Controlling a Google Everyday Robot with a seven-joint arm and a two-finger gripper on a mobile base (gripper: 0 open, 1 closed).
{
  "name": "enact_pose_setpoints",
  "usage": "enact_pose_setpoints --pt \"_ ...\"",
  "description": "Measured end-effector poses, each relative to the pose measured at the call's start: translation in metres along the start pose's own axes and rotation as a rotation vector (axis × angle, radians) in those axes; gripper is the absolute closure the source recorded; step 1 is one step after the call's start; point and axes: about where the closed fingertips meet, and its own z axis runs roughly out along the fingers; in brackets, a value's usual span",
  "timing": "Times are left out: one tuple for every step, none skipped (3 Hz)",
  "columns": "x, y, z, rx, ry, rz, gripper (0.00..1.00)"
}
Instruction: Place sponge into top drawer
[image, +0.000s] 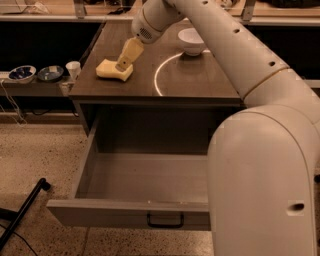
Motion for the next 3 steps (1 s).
enact_pose_setpoints --pt "0.006 -0.004 0.021 0.006 -0.051 0.038 0.0" --pt "0.006 -0.005 0.031 0.017 -0.106 0.056 0.0" --pt "0.006 -0.004 0.042 0.0 -0.134 0.079 0.0"
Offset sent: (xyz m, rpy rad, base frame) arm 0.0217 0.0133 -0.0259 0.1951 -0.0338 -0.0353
